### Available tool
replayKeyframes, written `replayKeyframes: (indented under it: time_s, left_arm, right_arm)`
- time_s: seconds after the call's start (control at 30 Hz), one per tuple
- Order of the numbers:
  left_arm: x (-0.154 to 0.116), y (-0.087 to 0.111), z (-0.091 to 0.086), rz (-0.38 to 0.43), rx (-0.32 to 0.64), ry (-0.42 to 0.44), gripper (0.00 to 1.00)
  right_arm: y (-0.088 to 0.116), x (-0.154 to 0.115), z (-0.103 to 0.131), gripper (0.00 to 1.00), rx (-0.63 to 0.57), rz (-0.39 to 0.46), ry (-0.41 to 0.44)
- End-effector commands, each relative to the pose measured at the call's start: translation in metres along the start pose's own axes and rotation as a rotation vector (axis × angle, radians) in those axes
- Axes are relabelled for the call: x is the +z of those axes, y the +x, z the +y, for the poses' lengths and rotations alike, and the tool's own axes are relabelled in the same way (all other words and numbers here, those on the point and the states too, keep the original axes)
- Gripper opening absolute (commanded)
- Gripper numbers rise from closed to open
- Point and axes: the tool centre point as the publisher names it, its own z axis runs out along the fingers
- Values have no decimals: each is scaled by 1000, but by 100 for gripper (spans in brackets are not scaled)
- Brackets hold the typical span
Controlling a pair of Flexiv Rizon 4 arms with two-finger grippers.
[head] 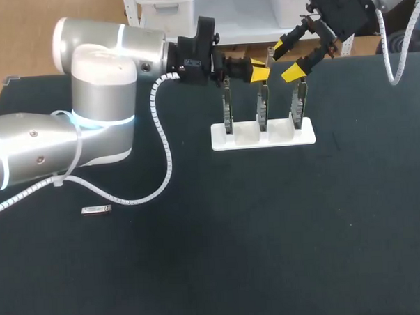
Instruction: Pick up the optical module with the left hand, and insert it into the network port with the right hand.
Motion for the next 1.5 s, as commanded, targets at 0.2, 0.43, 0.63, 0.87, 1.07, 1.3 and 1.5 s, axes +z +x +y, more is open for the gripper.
replayKeyframes:
  time_s: [0.2,0.43,0.63,0.87,1.07,1.3,1.5]
  left_arm:
    - [0,0,1,1,0,2,0]
    - [0,0,1,1,0,2,0]
    - [0,0,1,1,0,2,0]
    - [0,0,1,1,0,2,0]
    - [0,0,1,1,0,2,0]
    - [0,0,1,1,0,2,0]
    - [0,0,1,1,0,2,0]
  right_arm:
    - [0,0,1,100,0,0,2]
    - [2,-15,2,100,8,7,57]
    - [-8,-24,0,100,-14,-15,91]
    - [-22,-20,-1,100,-48,-53,85]
    - [-27,-11,0,100,-61,-68,64]
    - [-35,-6,2,100,-74,-75,38]
    - [-36,-3,3,100,-73,-75,46]
